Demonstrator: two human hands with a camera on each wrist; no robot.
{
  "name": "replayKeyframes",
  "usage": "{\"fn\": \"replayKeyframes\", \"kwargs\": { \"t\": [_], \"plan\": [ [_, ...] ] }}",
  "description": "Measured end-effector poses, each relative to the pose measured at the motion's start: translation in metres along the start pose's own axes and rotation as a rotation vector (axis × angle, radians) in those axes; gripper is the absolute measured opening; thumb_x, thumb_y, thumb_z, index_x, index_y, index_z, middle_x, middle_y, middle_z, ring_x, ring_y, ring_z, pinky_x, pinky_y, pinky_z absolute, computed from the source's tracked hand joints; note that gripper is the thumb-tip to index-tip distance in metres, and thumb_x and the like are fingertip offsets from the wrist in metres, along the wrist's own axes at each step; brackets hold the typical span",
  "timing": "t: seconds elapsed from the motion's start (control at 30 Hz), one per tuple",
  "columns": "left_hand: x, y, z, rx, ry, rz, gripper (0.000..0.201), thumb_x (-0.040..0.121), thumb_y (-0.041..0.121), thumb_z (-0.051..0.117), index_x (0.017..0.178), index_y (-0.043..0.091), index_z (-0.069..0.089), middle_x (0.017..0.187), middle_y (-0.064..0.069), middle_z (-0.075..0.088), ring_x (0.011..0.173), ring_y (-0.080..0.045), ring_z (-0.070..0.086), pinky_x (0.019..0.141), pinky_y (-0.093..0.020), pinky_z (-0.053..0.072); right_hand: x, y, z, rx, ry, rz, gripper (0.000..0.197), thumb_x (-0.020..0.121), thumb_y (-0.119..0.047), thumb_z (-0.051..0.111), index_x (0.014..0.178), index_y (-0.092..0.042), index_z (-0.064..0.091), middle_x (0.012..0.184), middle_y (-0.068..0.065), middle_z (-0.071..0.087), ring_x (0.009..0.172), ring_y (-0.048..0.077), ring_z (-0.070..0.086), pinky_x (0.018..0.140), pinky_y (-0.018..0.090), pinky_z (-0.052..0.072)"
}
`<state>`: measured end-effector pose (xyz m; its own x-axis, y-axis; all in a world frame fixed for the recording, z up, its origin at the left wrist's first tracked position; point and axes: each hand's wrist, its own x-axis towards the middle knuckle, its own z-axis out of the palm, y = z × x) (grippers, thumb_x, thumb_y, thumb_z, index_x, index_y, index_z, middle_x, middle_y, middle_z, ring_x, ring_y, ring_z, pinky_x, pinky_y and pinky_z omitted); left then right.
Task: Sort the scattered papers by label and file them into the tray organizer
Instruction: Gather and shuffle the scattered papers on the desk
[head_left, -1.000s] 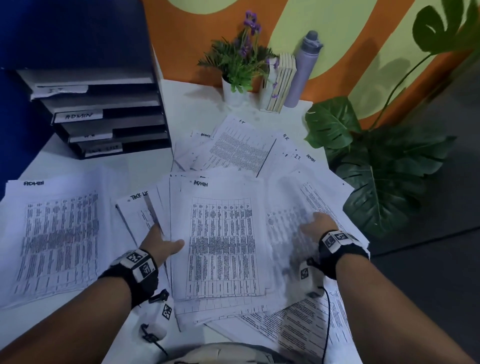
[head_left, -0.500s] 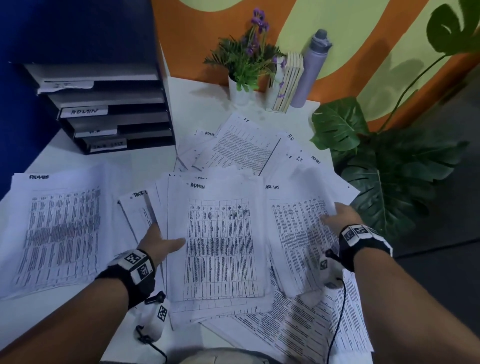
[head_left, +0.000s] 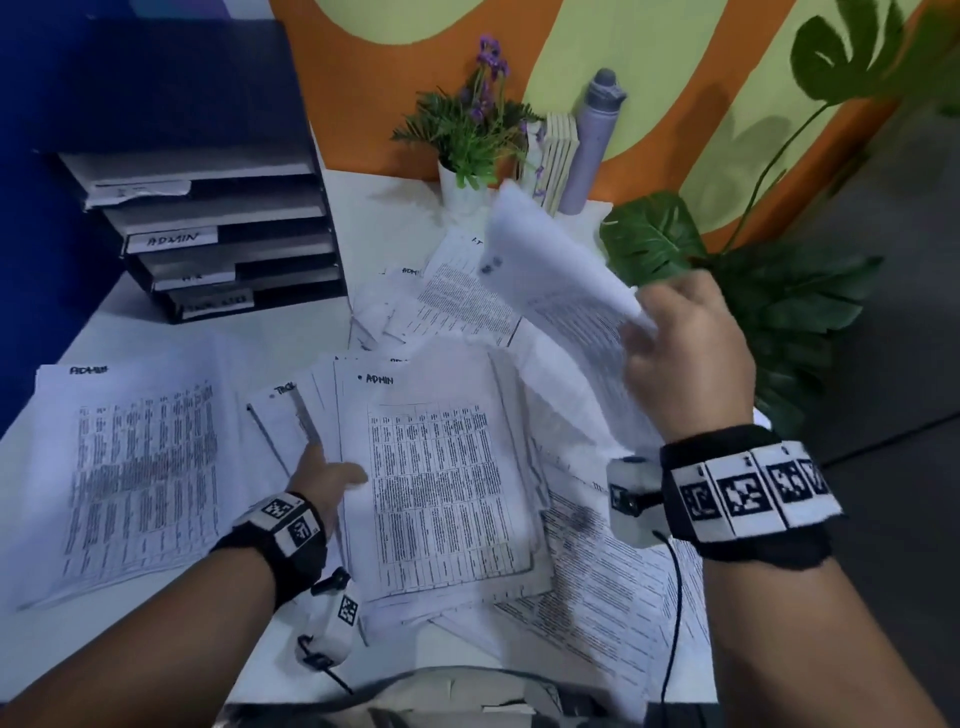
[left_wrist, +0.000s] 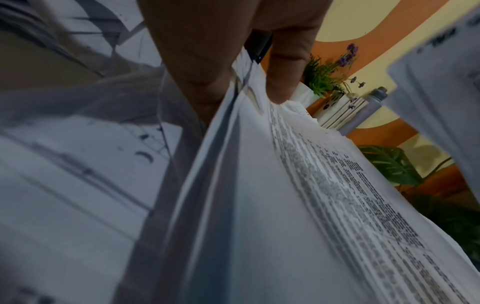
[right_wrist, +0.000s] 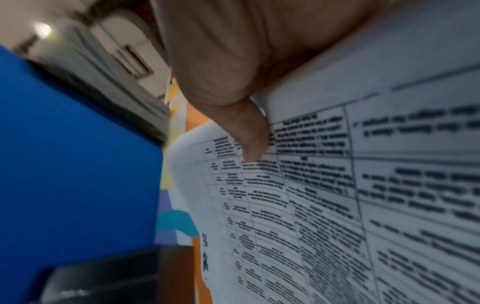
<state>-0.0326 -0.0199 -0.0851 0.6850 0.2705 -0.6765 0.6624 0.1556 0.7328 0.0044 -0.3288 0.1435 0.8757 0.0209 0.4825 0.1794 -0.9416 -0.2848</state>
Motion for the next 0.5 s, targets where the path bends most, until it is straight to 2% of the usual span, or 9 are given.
{"fn": "replayKeyframes", "kwargs": {
  "t": [0.1,0.13,0.2,0.23,0.3,0.33,0.4,0.43,0.5],
  "plan": [
    [-0.006,0.004,0.004,-0.085,-0.03,0.01,0.082,0.094,0.028,0.061,0.154,0.016,0.006,0.16,-0.006,0.013,0.146,-0.026,0.018,0.115,-0.046,0.019,0.002,-0.013,0.008,0.285,-0.098,0.111,0.008,0.082,-0.012,0.064,0.083,-0.015,0.056,0.075,-0.001,0.054,0.069,0.023,0.051,0.053,0.029,0.041],
    [-0.009,0.007,0.006,-0.096,-0.019,0.018,0.078,0.096,0.04,0.054,0.154,0.016,0.008,0.16,-0.005,0.013,0.146,-0.026,0.017,0.115,-0.045,0.017,0.001,-0.014,0.018,0.434,-0.159,0.213,0.01,0.082,-0.014,0.065,0.086,-0.016,0.057,0.075,0.001,0.058,0.07,0.024,0.057,0.056,0.03,0.047],
    [-0.008,0.008,0.008,-0.082,-0.002,0.047,0.071,0.097,0.055,0.039,0.152,0.014,0.019,0.157,-0.007,0.023,0.145,-0.027,0.023,0.116,-0.044,0.021,-0.006,-0.015,0.046,0.617,-0.289,0.409,0.019,0.083,-0.016,0.066,0.1,-0.014,0.058,0.092,0.01,0.066,0.082,0.028,0.065,0.07,0.041,0.057],
    [-0.011,0.009,0.007,-0.038,0.001,0.05,0.078,0.092,0.065,0.037,0.15,0.014,0.026,0.153,-0.008,0.032,0.141,-0.03,0.03,0.114,-0.045,0.027,-0.015,-0.015,0.063,0.641,-0.364,0.488,0.021,0.086,-0.014,0.064,0.106,-0.013,0.058,0.099,0.012,0.066,0.086,0.028,0.065,0.075,0.041,0.057],
    [-0.015,0.013,0.0,0.012,-0.046,0.05,0.109,0.067,0.089,0.044,0.151,0.021,0.027,0.151,-0.006,0.037,0.135,-0.03,0.041,0.11,-0.048,0.034,-0.04,-0.013,0.099,0.628,-0.502,0.582,0.023,0.091,-0.012,0.056,0.114,-0.013,0.055,0.105,0.011,0.064,0.091,0.026,0.064,0.077,0.038,0.056],
    [-0.008,0.007,-0.005,0.034,0.022,0.14,0.112,0.066,0.089,0.045,0.152,0.022,0.023,0.152,-0.004,0.035,0.135,-0.027,0.04,0.112,-0.046,0.032,-0.054,-0.012,0.117,0.558,-0.568,0.591,0.026,0.092,-0.012,0.052,0.118,-0.013,0.054,0.108,0.011,0.063,0.096,0.027,0.064,0.08,0.04,0.055],
    [-0.006,0.007,0.001,0.044,0.159,0.131,0.087,0.088,0.069,0.041,0.153,0.016,0.02,0.152,-0.003,0.032,0.138,-0.022,0.034,0.115,-0.037,0.025,-0.081,-0.008,0.149,0.343,-0.708,0.563,0.039,0.091,-0.011,0.049,0.13,-0.012,0.048,0.12,0.013,0.057,0.11,0.033,0.058,0.093,0.045,0.05],
    [-0.013,0.009,-0.002,0.242,0.143,0.228,0.08,0.092,0.06,0.045,0.152,0.014,0.02,0.151,-0.002,0.032,0.139,-0.023,0.032,0.116,-0.036,0.024,-0.093,-0.006,0.159,0.254,-0.761,0.535,0.046,0.091,-0.012,0.049,0.136,-0.011,0.042,0.129,0.014,0.05,0.119,0.034,0.052,0.1,0.045,0.045],
    [-0.02,0.008,0.007,0.246,0.018,0.173,0.078,0.091,0.043,0.06,0.151,0.014,0.02,0.15,-0.003,0.034,0.137,-0.028,0.036,0.114,-0.04,0.028,-0.109,-0.008,0.17,0.196,-0.825,0.48,0.058,0.093,-0.014,0.049,0.147,-0.01,0.027,0.144,0.013,0.033,0.131,0.032,0.036,0.108,0.04,0.035]
  ]
}}
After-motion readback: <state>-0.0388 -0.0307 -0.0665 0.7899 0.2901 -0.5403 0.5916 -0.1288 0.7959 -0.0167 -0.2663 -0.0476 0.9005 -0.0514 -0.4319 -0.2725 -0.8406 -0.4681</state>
